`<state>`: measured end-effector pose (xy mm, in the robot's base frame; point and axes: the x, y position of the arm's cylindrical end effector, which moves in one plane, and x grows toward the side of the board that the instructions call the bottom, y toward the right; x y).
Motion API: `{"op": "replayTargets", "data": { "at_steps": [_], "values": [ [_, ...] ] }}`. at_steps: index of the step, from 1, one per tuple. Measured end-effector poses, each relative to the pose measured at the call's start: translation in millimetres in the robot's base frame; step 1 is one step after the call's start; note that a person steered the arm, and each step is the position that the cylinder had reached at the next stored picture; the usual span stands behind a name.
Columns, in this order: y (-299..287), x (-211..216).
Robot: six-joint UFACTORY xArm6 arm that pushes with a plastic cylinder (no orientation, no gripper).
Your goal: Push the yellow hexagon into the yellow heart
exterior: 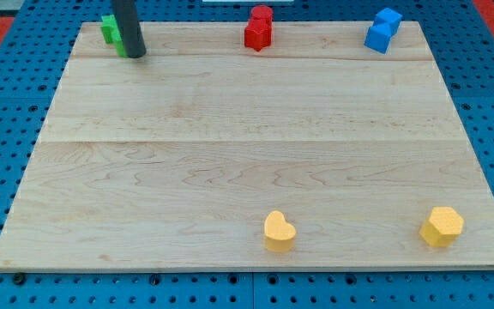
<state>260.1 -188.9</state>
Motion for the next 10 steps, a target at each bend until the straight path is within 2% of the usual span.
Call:
{"op": "replayTargets", "data": {
  "at_steps": [1,2,3,5,6,7,9,10],
  "values": [
    [-23,-6],
    [-23,23],
    [-13,82],
    [124,218],
    [216,273],
    [311,294],
    [415,252],
    [499,272]
  ]
}}
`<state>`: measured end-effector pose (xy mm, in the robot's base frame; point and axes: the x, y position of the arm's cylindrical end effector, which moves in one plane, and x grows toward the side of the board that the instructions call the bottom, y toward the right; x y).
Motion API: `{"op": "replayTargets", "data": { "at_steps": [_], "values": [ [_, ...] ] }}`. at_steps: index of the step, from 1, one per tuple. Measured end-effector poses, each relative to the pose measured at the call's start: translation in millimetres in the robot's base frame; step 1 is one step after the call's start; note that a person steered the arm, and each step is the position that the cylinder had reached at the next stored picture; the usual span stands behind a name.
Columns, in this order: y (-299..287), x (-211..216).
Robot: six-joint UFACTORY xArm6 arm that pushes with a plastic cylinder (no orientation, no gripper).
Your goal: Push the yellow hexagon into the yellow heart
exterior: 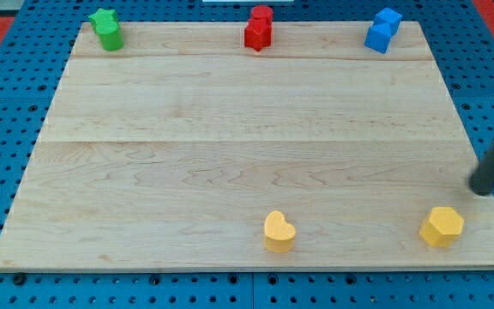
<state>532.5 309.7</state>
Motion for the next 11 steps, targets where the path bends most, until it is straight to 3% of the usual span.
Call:
{"op": "replayTargets", "data": {
  "at_steps": [1,2,5,6,11],
  "values": [
    [18,37],
    [-4,46],
    [-156,46],
    [-176,46],
    [-212,46]
  ]
}}
